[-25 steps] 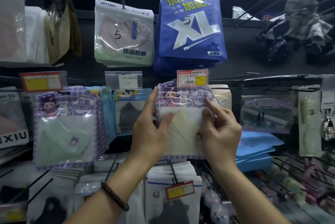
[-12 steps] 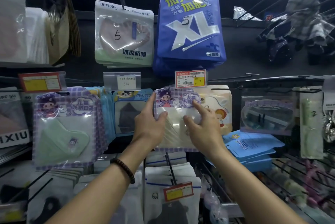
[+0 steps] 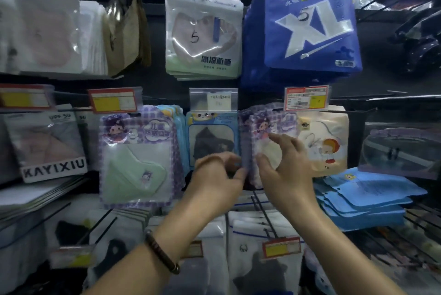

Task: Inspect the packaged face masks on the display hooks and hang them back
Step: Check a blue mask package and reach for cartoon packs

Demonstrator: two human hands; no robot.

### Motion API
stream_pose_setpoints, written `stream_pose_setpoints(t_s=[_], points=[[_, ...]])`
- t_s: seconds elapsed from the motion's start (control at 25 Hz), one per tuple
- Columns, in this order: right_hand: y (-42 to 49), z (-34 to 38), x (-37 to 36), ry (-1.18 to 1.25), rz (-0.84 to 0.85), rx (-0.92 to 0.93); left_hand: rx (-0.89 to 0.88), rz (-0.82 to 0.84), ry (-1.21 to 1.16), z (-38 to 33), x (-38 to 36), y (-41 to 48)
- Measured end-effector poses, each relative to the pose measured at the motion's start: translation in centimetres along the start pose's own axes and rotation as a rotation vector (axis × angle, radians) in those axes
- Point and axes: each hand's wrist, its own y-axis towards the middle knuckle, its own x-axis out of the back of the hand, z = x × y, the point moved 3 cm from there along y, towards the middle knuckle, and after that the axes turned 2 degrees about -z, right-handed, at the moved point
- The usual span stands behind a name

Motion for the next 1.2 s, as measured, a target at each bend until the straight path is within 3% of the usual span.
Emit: stream_pose_setpoints(t_s=[0.12,0.24,0.4,0.52,0.68,1.0,1.2], points=[[-2.7,4.0,-2.6,0.116,0.074,0.023,-0.105,-0.187,-0.118,2.1,5.4,-2.9],[-4.7,7.6,-6.1,0.175,0.143,-0.007,-0.198,-0.377,-0.078,5.1,11.0,-3.9],[-5.9,10.8,-10.8,0.151,0.224,-0.072,-0.068,-0.517,-0.090,11.0,15.8,-3.0],[-6.5,12.1,-13.0,0.166,0.236,-0.148,0.097,-0.419,-0.007,13.9,17.0,-2.1],[-7.5,13.5,-15.0,0.174,0.221,-0.228,0.136,-0.253,-0.155,15.3,17.2,-1.2],[-8.6,15.4,-15.6,0.192,0.166,-0.277,0.107,-0.220,-0.230,14.5,17.6,-1.2],[-9.7,15.9,-15.9,0.193,0.137,-0.207,0.039,-0.320,-0.136,14.4,18.7,-2.2]])
